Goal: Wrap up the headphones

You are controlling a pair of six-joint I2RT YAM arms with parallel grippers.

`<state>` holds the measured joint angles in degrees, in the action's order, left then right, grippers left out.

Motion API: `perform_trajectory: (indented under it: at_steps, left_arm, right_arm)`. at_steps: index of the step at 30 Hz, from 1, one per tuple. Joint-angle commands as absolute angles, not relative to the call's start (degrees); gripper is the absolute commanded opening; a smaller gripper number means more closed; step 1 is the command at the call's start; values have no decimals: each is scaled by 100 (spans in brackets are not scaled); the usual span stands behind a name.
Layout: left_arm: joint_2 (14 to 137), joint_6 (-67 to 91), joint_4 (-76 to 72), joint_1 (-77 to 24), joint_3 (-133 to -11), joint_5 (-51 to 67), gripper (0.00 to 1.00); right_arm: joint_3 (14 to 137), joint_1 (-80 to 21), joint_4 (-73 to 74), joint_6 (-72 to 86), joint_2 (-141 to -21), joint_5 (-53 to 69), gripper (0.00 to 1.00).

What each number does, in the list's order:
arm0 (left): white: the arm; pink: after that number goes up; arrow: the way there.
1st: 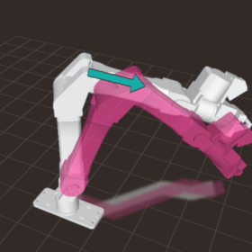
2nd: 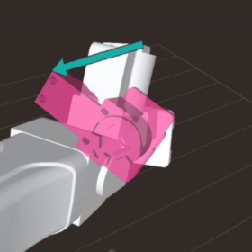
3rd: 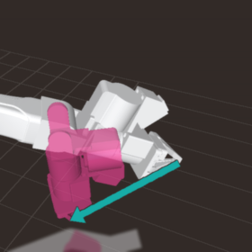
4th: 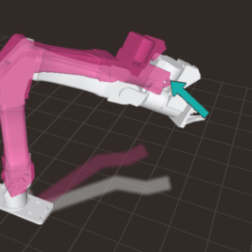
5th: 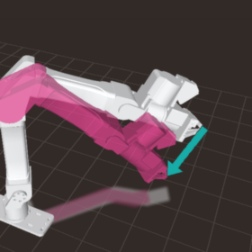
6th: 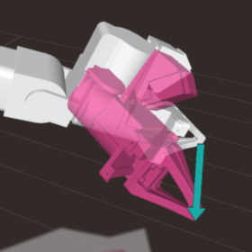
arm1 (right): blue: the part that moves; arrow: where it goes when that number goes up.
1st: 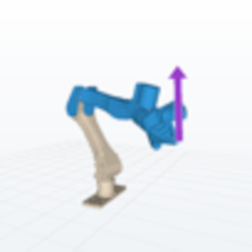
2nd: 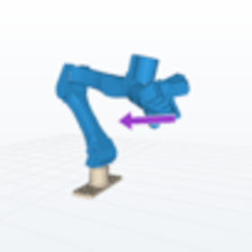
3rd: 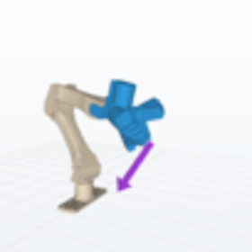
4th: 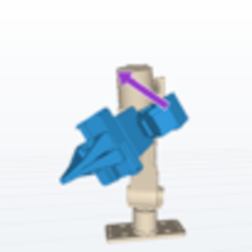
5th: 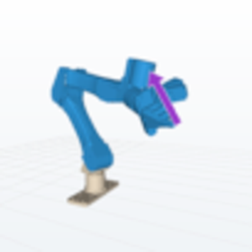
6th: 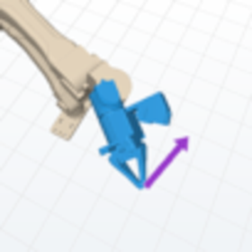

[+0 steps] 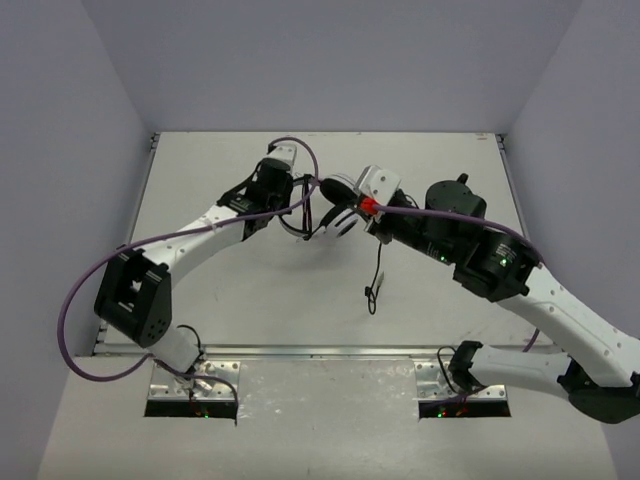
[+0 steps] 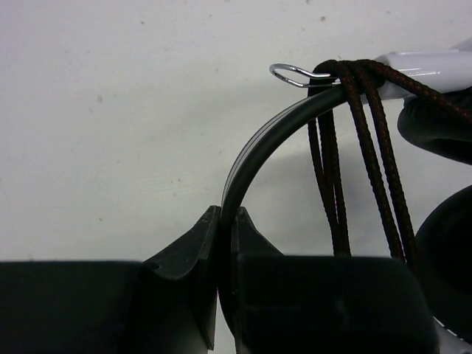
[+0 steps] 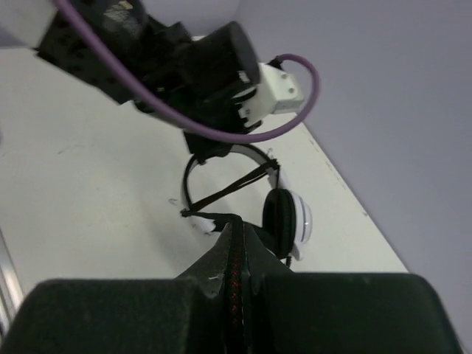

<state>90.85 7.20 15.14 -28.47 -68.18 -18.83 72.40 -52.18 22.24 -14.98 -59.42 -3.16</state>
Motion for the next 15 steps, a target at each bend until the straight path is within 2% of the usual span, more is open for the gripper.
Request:
perform_trajectory:
  at_steps: [1, 6, 8, 11, 15]
  left_arm:
    - [8044, 431, 475, -3356, -6303, -1563, 0]
    - [6857, 334, 352, -4094, -5398, -2170, 0]
    - [6453, 282, 317, -4297, -5021, -2302, 1]
    - [6003, 80, 674, -4981, -4992, -2504, 0]
    - [6082, 35, 1405, -5781, -5299, -2496, 0]
  right_arm:
    - [8041, -4818, 1880, -1889, -6019, -668, 1]
    - [8762, -3177, 2180, -1556, -6538, 209, 1]
    - [8885, -2875, 2232, -1547, -6818, 298, 1]
    - [9123, -2392, 2180, -1459, -7161, 491, 1]
    - [9578, -1961, 2197, -1389, -7584, 720, 1]
